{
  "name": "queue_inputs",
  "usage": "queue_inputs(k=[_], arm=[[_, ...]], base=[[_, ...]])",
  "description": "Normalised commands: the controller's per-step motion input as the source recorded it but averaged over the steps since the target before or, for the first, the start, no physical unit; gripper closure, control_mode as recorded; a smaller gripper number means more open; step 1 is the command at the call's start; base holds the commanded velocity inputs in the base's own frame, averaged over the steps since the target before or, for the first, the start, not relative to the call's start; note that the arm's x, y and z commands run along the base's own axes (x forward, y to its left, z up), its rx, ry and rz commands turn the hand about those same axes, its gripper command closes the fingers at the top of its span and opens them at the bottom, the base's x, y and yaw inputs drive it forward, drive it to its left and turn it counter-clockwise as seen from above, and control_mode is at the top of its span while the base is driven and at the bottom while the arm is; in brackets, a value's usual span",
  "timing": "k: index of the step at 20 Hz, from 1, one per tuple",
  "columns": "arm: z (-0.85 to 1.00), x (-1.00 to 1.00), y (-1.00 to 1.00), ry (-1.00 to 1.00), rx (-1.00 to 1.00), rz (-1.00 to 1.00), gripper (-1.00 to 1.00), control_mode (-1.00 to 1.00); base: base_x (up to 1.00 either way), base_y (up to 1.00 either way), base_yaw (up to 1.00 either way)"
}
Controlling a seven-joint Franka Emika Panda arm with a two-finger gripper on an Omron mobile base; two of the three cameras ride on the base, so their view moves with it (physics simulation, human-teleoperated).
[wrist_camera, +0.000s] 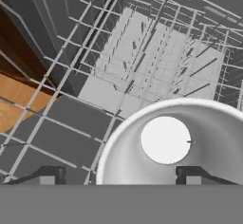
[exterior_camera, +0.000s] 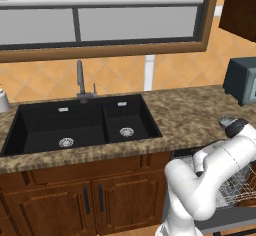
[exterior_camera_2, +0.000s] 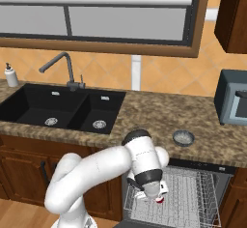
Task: Pick up the cup and bowl from the counter, place them in the dishwasher, and close the dishwasher door.
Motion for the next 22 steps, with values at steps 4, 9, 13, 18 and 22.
queue_inputs(k=[4, 9, 13, 18, 22], arm=[[0.04, 0.00, 0.00, 0.00, 0.00, 0.00, -1.00, -1.00], [0.20, 0.00, -0.07, -0.11, 0.04, 0.00, -1.00, -1.00], [0.26, 0.00, -0.12, -0.19, 0.06, 0.00, -1.00, -1.00], [0.65, -0.08, -0.14, -0.22, 0.08, 0.00, -1.00, -1.00], [0.88, -0.13, -0.09, -0.21, 0.08, -0.01, -1.00, -1.00]], base=[[0.00, 0.00, 0.00], [0.00, 0.00, 0.00], [0.00, 0.00, 0.00], [0.00, 0.00, 0.00], [0.00, 0.00, 0.00]])
